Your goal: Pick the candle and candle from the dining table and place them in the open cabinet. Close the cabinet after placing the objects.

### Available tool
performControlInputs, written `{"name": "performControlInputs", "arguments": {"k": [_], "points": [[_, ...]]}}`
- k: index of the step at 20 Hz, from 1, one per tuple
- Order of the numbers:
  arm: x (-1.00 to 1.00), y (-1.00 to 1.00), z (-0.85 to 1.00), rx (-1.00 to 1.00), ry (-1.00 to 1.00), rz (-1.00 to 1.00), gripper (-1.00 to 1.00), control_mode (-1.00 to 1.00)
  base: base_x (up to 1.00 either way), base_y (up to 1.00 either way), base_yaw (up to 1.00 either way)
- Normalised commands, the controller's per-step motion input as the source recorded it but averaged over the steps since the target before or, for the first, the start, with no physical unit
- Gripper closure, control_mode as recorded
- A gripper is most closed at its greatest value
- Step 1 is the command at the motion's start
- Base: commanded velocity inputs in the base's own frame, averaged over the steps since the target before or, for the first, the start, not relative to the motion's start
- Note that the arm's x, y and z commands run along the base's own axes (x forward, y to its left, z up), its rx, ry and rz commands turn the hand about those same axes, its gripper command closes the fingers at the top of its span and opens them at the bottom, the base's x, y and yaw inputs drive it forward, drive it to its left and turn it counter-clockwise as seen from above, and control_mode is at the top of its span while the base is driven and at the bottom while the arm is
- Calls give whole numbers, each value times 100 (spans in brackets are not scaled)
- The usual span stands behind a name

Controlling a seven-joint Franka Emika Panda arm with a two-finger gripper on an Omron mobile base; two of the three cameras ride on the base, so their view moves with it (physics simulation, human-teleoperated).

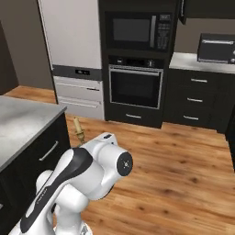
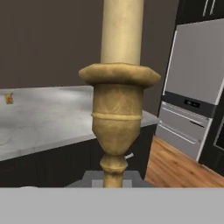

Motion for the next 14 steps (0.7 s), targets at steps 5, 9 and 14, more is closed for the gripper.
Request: {"name": "performControlInputs", "arguments": {"k": [5,9,14], "points": [[0,0,0,0,0,0,100,100,28,0,-11],[0,0,0,0,0,0,100,100,44,0,-7],[0,0,0,0,0,0,100,100,56,0,-4]]}}
